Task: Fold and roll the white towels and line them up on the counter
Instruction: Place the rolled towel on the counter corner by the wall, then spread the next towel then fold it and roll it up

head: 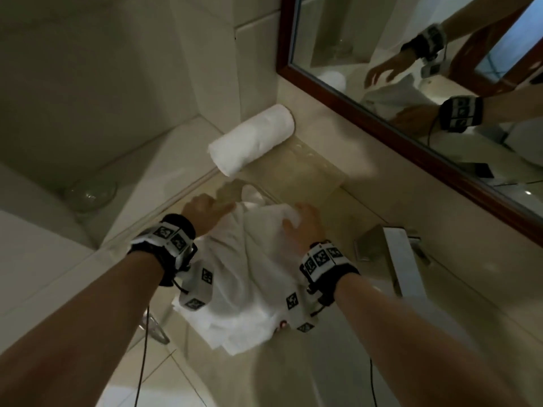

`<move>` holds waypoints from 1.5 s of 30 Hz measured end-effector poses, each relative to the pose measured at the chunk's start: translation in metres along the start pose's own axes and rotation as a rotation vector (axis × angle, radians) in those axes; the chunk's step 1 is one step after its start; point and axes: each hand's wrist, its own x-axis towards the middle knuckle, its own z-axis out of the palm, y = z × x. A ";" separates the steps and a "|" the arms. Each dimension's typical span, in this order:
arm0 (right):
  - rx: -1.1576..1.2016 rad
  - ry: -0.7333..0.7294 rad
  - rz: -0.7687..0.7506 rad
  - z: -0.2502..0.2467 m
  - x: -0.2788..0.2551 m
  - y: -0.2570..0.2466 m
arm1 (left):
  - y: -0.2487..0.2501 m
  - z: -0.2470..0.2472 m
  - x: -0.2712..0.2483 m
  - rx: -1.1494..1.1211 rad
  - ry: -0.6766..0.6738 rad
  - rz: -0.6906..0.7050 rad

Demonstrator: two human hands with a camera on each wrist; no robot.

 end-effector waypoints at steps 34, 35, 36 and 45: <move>0.916 0.260 -0.075 -0.065 -0.181 -0.038 | 0.053 0.003 -0.169 -0.107 -0.203 0.591; 0.964 0.257 -0.086 -0.074 -0.194 -0.037 | 0.051 0.013 -0.174 -0.011 -0.204 0.608; 0.996 0.249 -0.095 -0.083 -0.204 -0.033 | 0.051 0.019 -0.179 0.073 -0.181 0.599; 1.089 0.571 -0.134 -0.140 -0.313 0.055 | 0.082 0.066 -0.263 0.207 0.040 0.470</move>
